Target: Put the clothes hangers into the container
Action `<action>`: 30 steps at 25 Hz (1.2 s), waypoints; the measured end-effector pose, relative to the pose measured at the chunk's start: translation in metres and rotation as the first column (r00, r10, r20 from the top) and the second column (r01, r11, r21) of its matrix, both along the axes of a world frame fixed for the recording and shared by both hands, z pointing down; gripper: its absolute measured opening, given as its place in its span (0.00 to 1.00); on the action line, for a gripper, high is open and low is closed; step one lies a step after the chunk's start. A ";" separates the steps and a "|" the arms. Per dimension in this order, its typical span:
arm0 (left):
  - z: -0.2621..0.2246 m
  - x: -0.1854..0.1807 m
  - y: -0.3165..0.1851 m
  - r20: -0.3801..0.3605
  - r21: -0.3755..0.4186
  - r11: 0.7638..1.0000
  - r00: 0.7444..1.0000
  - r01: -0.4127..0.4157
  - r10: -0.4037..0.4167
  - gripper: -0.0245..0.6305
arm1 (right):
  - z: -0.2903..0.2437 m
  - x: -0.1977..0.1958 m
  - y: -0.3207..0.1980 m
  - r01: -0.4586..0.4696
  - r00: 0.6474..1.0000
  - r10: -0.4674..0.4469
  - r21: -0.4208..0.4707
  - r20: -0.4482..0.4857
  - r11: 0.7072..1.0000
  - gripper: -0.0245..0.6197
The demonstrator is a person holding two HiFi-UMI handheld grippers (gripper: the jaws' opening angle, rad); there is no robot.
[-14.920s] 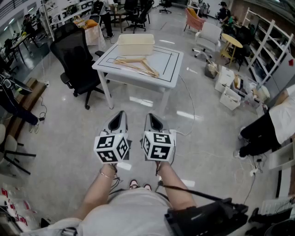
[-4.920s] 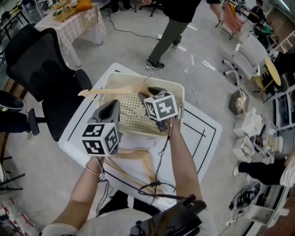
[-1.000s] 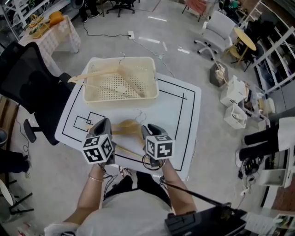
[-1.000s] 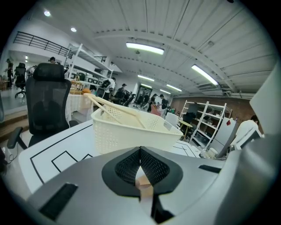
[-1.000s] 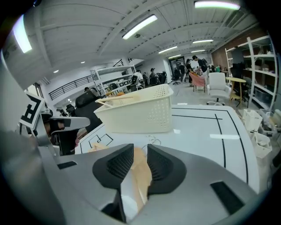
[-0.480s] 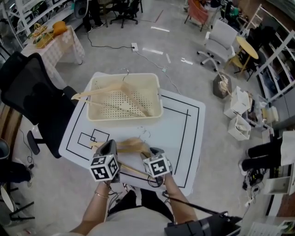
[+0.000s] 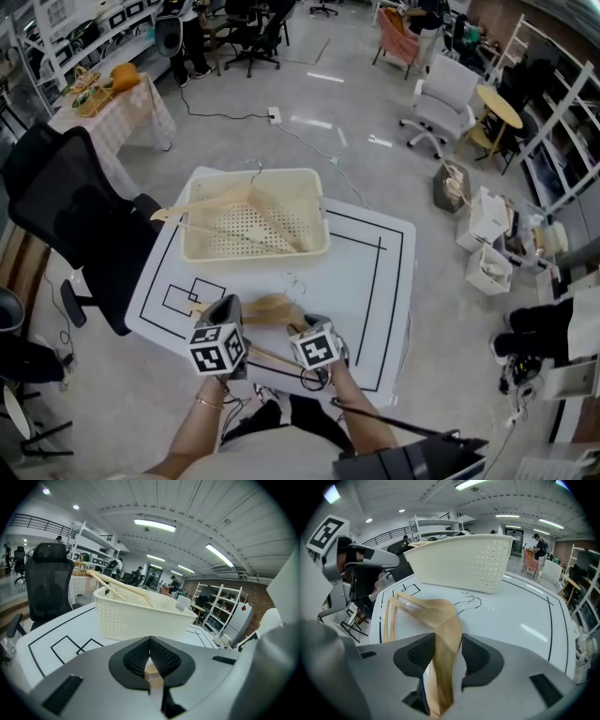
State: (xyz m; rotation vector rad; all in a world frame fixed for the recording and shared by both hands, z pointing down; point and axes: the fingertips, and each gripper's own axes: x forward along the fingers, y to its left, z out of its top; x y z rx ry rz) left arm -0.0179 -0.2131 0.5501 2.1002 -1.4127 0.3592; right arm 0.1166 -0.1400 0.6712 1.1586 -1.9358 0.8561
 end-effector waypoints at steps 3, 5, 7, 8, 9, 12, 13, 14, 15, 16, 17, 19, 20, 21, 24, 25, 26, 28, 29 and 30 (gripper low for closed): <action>-0.002 0.004 0.002 0.001 0.007 1.000 1.000 -0.012 0.012 0.05 | -0.003 0.004 0.000 -0.011 1.000 0.012 0.032 -0.021 0.999 0.32; -0.005 0.005 0.002 0.001 0.012 1.000 1.000 -0.018 0.018 0.05 | -0.008 0.006 0.001 -0.020 0.999 0.022 0.056 -0.029 0.998 0.32; -0.009 0.007 0.003 0.000 0.018 1.000 1.000 -0.025 0.025 0.05 | -0.013 0.007 0.001 -0.029 0.999 0.031 0.076 -0.029 0.997 0.32; -0.011 0.008 0.003 -0.002 0.022 0.999 1.000 -0.029 0.029 0.05 | -0.016 0.007 0.001 -0.032 0.999 0.034 0.085 -0.030 0.996 0.32; -0.012 0.009 0.003 -0.004 0.025 0.999 0.999 -0.032 0.032 0.05 | -0.019 0.008 0.001 -0.032 0.999 0.036 0.095 -0.035 0.995 0.32; -0.016 0.009 0.004 -0.009 0.036 0.998 0.999 -0.042 0.042 0.05 | -0.030 0.008 -0.001 -0.035 0.999 0.040 0.132 -0.036 0.991 0.32; -0.018 0.009 0.004 -0.010 0.040 0.998 0.999 -0.045 0.045 0.05 | -0.035 0.007 -0.003 -0.040 0.999 0.044 0.144 -0.027 0.989 0.32; -0.021 0.009 0.005 -0.012 0.044 0.998 0.999 -0.048 0.048 0.05 | -0.041 0.006 -0.004 -0.047 0.999 0.050 0.153 -0.017 0.987 0.32; -0.024 0.009 0.005 -0.014 0.048 0.998 0.999 -0.051 0.051 0.05 | -0.046 0.005 -0.004 -0.055 0.998 0.057 0.160 -0.007 0.986 0.32; -0.028 0.009 0.005 -0.017 0.053 0.997 0.998 -0.053 0.054 0.05 | -0.052 0.005 -0.004 -0.062 0.998 0.063 0.166 0.001 0.984 0.31; -0.032 0.008 0.005 -0.021 0.058 0.997 0.998 -0.055 0.057 0.05 | -0.057 0.004 -0.004 -0.067 0.998 0.068 0.174 0.005 0.982 0.31; -0.040 0.007 0.006 -0.032 0.070 0.996 0.998 -0.057 0.060 0.05 | -0.067 0.003 -0.004 -0.074 0.997 0.074 0.190 0.006 0.979 0.31; -0.044 0.006 0.006 -0.037 0.077 0.995 0.997 -0.058 0.061 0.05 | -0.072 0.003 -0.004 -0.075 0.997 0.076 0.199 0.005 0.977 0.32; -0.048 0.005 0.006 -0.041 0.086 0.995 0.997 -0.059 0.062 0.05 | -0.077 0.002 -0.004 -0.075 0.997 0.076 0.209 0.005 0.975 0.31; -0.058 0.005 0.007 -0.048 0.111 0.992 0.997 -0.062 0.067 0.05 | -0.091 0.002 -0.006 -0.077 0.997 0.077 0.235 0.010 0.969 0.31; -0.062 0.005 0.008 -0.049 0.118 0.991 0.996 -0.062 0.069 0.05 | -0.095 0.001 -0.006 -0.078 0.997 0.077 0.244 0.015 0.967 0.31; -0.065 0.005 0.008 -0.051 0.125 0.990 0.996 -0.063 0.069 0.05 | -0.100 0.000 -0.008 -0.079 0.997 0.076 0.255 0.022 0.964 0.31; -0.073 0.003 0.008 -0.056 0.141 0.988 0.996 -0.063 0.072 0.05 | -0.109 -0.001 -0.012 -0.077 0.997 0.073 0.288 0.026 0.955 0.31; -0.077 0.002 0.008 -0.059 0.150 0.987 0.996 -0.063 0.073 0.05 | -0.114 -0.003 -0.015 -0.074 0.997 0.070 0.304 0.024 0.950 0.31; -0.081 0.000 0.007 -0.061 0.159 0.985 0.995 -0.063 0.073 0.05 | -0.120 -0.005 -0.018 -0.069 0.998 0.065 0.318 0.023 0.945 0.31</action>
